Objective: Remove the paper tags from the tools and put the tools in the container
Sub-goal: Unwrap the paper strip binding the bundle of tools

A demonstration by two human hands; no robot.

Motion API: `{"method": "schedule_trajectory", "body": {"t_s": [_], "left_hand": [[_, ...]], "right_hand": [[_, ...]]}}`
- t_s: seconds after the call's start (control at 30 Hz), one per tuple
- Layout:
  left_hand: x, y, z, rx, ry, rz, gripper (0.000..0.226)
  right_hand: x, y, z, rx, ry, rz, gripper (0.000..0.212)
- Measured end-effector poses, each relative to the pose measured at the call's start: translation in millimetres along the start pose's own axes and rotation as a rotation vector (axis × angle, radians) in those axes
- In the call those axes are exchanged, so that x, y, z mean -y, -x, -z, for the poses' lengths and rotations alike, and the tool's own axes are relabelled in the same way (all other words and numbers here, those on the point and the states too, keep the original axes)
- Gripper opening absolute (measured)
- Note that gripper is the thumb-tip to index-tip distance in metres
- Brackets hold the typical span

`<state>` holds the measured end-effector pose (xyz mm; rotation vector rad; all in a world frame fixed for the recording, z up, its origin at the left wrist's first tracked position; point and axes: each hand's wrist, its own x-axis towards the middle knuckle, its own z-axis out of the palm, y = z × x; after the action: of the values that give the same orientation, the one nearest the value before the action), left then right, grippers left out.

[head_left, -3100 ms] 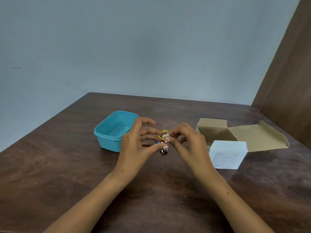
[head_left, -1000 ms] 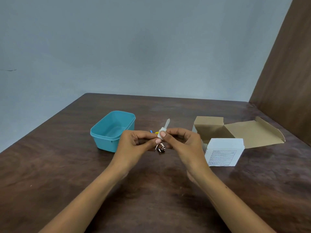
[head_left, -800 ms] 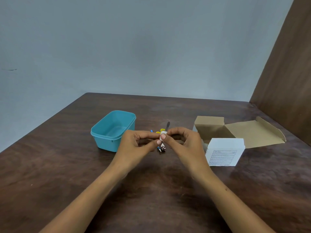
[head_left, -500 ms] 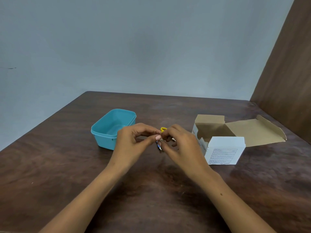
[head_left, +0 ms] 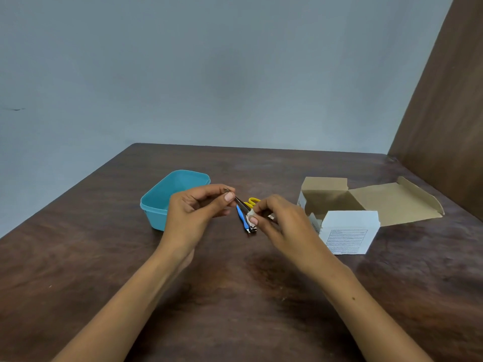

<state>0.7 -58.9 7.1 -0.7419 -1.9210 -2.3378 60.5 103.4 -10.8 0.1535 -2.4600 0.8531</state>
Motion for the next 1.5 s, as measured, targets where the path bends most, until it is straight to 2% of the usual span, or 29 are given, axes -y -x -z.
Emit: {"method": "schedule_trajectory", "body": {"t_s": [0.27,0.6,0.73,0.87,1.0,1.17,1.3,1.5], "left_hand": [[1.5,5.0,-5.3,0.044,-0.026,-0.013,0.014],[-6.7,0.1,1.5,-0.023,0.024,0.017,0.012],[-8.2,-0.5,3.0,0.004,-0.15,-0.027,0.012],[-8.4,-1.8,7.9,0.035,-0.385,-0.135,0.01],[-10.4,-3.5,11.2,-0.014,-0.348,-0.136,0.01],[-8.4,-1.1,8.5,-0.04,-0.323,-0.119,0.01],[-5.3,4.3,-0.4,-0.026,-0.315,-0.13,0.011],[-3.4,6.9,-3.1,-0.019,-0.318,-0.14,0.013]], "right_hand": [[11.2,0.1,0.2,-0.042,-0.031,0.094,0.007],[-1.7,-0.7,3.0,0.004,0.061,0.043,0.008],[-2.6,-0.7,4.8,-0.015,0.096,0.034,0.008],[-4.4,-1.4,9.0,-0.099,0.127,0.033,0.007],[-6.2,-1.9,11.0,-0.207,0.102,0.01,0.005],[-2.5,-2.0,15.6,-0.409,0.077,0.088,0.007],[1.8,0.1,11.0,-0.349,0.089,0.173,0.012],[2.3,2.0,5.5,-0.292,0.175,0.189,0.018]]}}
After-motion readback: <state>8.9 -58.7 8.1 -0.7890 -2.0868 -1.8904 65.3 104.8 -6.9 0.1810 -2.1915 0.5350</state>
